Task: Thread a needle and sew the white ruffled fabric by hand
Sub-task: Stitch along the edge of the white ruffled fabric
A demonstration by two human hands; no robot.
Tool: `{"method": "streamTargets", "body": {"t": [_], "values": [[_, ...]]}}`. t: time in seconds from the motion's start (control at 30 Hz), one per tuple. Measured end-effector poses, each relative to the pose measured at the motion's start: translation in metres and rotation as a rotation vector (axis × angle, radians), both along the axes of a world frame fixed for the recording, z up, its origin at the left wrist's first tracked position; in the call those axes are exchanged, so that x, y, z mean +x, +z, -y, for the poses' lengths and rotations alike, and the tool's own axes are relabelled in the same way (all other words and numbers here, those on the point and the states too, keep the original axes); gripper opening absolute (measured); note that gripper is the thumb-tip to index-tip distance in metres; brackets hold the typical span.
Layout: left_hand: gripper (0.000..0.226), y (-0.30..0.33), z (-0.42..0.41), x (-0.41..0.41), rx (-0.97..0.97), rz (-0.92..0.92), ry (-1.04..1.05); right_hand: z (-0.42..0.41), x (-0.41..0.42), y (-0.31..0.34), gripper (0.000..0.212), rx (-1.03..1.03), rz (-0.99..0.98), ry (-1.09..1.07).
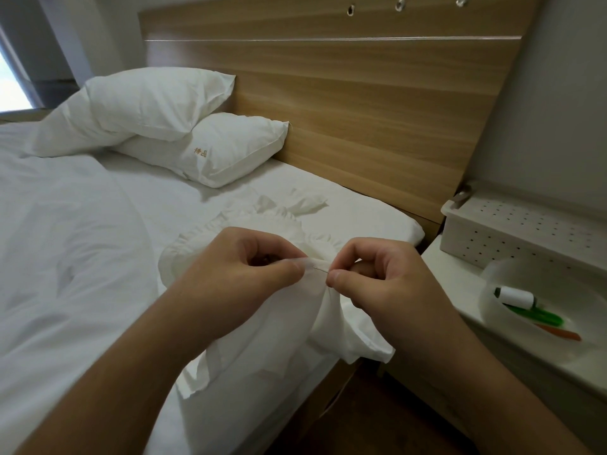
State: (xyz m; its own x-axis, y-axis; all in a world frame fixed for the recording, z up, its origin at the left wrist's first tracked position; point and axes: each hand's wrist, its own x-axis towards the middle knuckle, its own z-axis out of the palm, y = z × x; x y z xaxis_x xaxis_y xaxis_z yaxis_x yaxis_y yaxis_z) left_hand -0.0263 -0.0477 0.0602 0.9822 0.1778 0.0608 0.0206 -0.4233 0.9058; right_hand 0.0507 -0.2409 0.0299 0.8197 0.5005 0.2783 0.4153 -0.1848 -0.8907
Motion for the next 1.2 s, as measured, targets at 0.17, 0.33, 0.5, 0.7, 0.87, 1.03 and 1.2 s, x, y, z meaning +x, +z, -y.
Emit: {"method": "streamTargets", "body": {"t": [0.17, 0.33, 0.5, 0.7, 0.87, 1.03, 1.2], "values": [[0.015, 0.0006, 0.0005, 0.0009, 0.003, 0.006, 0.003, 0.0022, -0.0016, 0.0032, 0.027, -0.024, -0.03, 0.042], [0.017, 0.0004, -0.0001, 0.0009, 0.01, 0.025, -0.023, -0.0002, 0.0007, 0.0021, 0.023, -0.048, -0.074, 0.093], [0.017, -0.0016, -0.0006, 0.0013, 0.101, 0.055, -0.025, -0.002, 0.0002, -0.0005, 0.014, -0.065, -0.057, 0.063], [0.014, -0.0047, -0.0025, 0.0027, 0.183, 0.083, -0.019, -0.0027, 0.0002, -0.003, 0.016, -0.046, -0.038, 0.034], [0.013, -0.0055, -0.0019, 0.0037, 0.262, 0.118, -0.023, -0.0026, -0.0002, -0.003, 0.015, -0.043, -0.035, 0.02], [0.013, -0.0069, -0.0029, 0.0034, 0.309, 0.145, -0.053, -0.0047, 0.0002, -0.004, 0.014, -0.053, -0.028, 0.019], [0.013, -0.007, -0.0035, 0.0041, 0.336, 0.158, -0.078, -0.0033, 0.0002, -0.0037, 0.014, -0.061, -0.035, 0.026]]}}
